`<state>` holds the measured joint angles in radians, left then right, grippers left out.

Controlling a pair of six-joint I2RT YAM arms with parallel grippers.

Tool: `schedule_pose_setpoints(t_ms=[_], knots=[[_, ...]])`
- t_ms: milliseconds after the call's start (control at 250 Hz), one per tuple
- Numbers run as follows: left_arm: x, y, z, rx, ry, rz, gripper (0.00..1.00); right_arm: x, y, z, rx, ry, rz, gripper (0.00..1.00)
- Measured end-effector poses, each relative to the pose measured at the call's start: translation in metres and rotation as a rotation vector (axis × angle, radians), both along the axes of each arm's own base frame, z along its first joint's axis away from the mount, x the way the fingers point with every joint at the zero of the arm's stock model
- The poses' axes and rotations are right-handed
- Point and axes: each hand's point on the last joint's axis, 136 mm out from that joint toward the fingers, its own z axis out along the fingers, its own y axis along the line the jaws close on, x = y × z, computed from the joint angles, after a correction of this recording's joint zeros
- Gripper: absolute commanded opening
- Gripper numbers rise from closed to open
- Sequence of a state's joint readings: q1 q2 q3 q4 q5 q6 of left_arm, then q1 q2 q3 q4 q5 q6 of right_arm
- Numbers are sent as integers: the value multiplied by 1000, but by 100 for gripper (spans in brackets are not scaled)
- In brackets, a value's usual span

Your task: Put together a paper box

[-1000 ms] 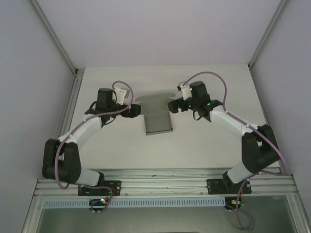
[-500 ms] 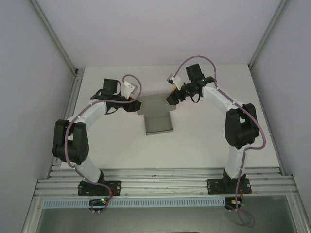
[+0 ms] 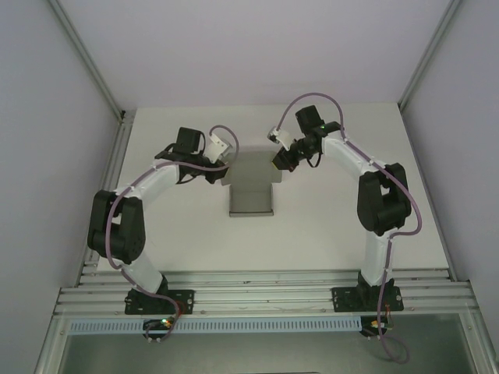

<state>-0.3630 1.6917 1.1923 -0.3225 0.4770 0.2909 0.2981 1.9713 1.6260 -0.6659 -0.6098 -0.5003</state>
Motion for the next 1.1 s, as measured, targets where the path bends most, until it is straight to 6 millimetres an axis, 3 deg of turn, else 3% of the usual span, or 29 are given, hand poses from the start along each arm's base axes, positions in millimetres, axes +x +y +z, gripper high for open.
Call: schedule_pose_setpoints(t_ms=[72, 260, 455, 627, 735, 907, 1102], knots=[[3, -1, -1, 33, -22, 17, 0, 1, 0, -1, -18, -7, -10, 0], [12, -5, -3, 125, -70, 144, 0, 6, -4, 0, -121, -76, -148, 2], [24, -15, 10, 97, -105, 389, 0, 26, -12, 22, -220, -195, -548, 0], [37, -17, 26, 39, -164, 605, 0, 37, -8, 30, -119, -219, -888, 2], [45, -20, 23, 5, -182, 692, 0, 38, -10, 24, -22, -193, -1073, 4], [58, -27, 10, -27, -192, 738, 0, 47, -15, 8, 55, -154, -1254, 2], [57, -32, 2, -74, -200, 735, 0, 48, -17, 6, 110, -162, -1348, 3]])
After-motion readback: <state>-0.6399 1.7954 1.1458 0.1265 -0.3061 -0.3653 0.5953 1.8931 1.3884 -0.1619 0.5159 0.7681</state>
